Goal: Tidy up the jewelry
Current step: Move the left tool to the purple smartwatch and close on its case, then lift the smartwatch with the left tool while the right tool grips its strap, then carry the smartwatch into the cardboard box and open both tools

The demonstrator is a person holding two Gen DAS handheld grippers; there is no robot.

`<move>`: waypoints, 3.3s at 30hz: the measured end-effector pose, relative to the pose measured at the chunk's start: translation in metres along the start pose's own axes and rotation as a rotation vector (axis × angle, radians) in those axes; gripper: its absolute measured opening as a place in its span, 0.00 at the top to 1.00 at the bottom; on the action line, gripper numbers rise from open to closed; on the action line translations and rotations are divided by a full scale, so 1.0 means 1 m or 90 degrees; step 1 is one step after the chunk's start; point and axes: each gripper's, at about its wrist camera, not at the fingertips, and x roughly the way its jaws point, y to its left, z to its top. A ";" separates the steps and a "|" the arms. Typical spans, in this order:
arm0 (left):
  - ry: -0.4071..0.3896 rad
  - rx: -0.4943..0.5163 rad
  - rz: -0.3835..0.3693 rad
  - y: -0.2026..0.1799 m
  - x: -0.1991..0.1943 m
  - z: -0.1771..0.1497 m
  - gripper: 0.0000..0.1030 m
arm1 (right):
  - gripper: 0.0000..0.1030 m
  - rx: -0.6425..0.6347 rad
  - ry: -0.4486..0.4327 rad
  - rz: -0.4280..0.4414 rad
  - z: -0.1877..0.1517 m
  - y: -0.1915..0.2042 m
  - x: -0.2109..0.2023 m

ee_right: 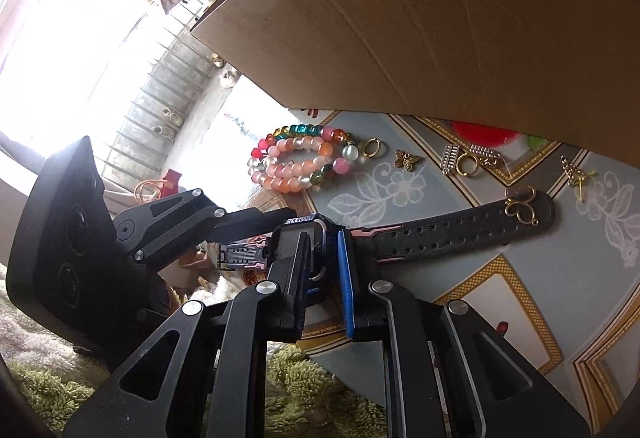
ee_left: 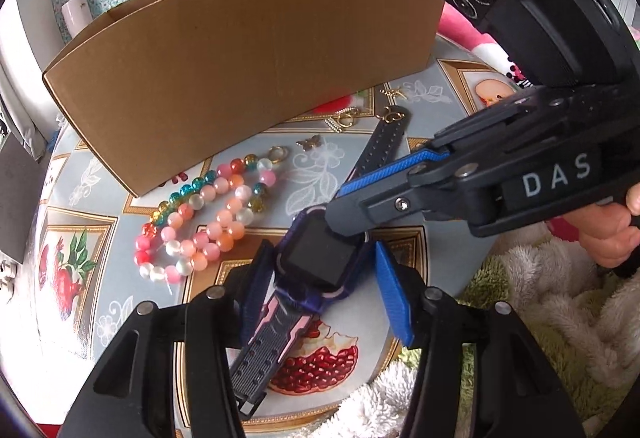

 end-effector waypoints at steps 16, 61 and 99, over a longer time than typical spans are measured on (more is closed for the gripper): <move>-0.031 -0.157 -0.151 0.047 -0.002 -0.005 0.52 | 0.49 0.266 -0.025 0.171 -0.024 -0.066 -0.024; -0.015 -0.095 -0.096 0.028 -0.014 -0.016 0.52 | 0.99 0.501 -0.080 0.493 -0.041 -0.097 0.008; -0.055 0.117 0.103 0.096 -0.042 0.196 0.84 | 0.98 0.024 -0.162 0.015 0.155 -0.054 -0.070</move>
